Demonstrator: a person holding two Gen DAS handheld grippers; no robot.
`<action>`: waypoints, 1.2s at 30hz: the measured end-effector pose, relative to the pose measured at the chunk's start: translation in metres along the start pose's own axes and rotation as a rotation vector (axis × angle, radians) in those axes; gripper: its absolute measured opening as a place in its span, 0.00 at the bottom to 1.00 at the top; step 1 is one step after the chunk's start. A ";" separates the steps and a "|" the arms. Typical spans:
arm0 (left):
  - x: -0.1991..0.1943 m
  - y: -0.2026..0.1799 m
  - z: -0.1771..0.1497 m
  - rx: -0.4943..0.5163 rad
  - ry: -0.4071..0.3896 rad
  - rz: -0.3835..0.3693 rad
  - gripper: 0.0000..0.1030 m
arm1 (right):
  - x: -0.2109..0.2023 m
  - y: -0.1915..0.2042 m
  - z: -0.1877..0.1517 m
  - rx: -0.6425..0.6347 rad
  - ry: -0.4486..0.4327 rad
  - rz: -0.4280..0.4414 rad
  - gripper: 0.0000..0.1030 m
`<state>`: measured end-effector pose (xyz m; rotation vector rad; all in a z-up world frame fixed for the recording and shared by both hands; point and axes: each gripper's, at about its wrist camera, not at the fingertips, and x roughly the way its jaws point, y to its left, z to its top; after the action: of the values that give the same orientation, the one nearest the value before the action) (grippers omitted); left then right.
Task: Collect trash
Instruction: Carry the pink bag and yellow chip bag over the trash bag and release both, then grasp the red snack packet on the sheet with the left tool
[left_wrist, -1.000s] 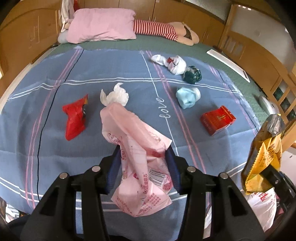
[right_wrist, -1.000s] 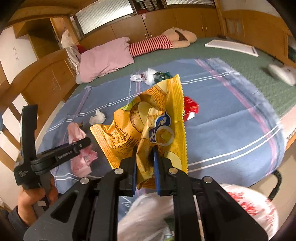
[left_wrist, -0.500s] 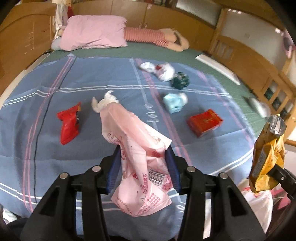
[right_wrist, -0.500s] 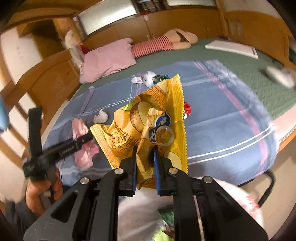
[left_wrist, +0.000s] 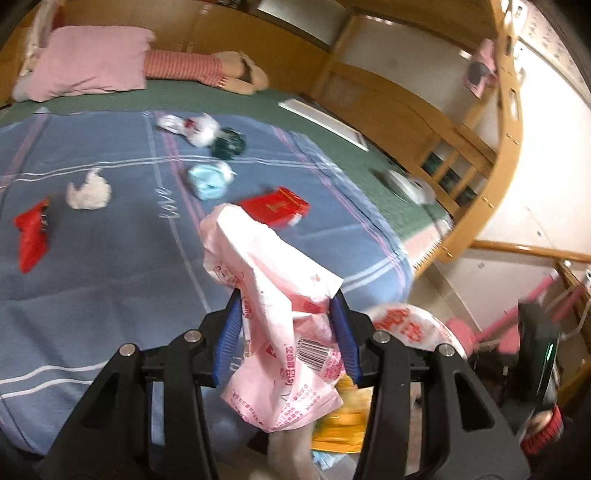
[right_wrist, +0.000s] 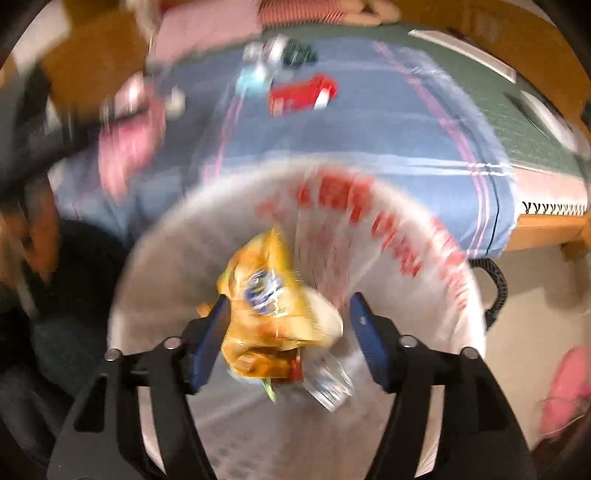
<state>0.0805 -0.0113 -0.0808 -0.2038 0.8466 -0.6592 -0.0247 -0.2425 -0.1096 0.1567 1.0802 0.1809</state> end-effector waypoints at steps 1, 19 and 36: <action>0.001 -0.003 -0.001 0.009 0.010 -0.023 0.46 | -0.008 -0.007 0.004 0.043 -0.039 0.026 0.70; 0.047 -0.139 -0.087 0.506 0.362 -0.355 0.91 | -0.042 -0.074 0.022 0.466 -0.250 0.018 0.73; -0.069 0.087 0.040 -0.336 -0.340 0.675 0.96 | -0.019 -0.068 0.023 0.454 -0.206 0.025 0.73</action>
<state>0.1171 0.0960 -0.0473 -0.3030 0.6346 0.1532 -0.0085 -0.3141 -0.0976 0.5842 0.9003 -0.0609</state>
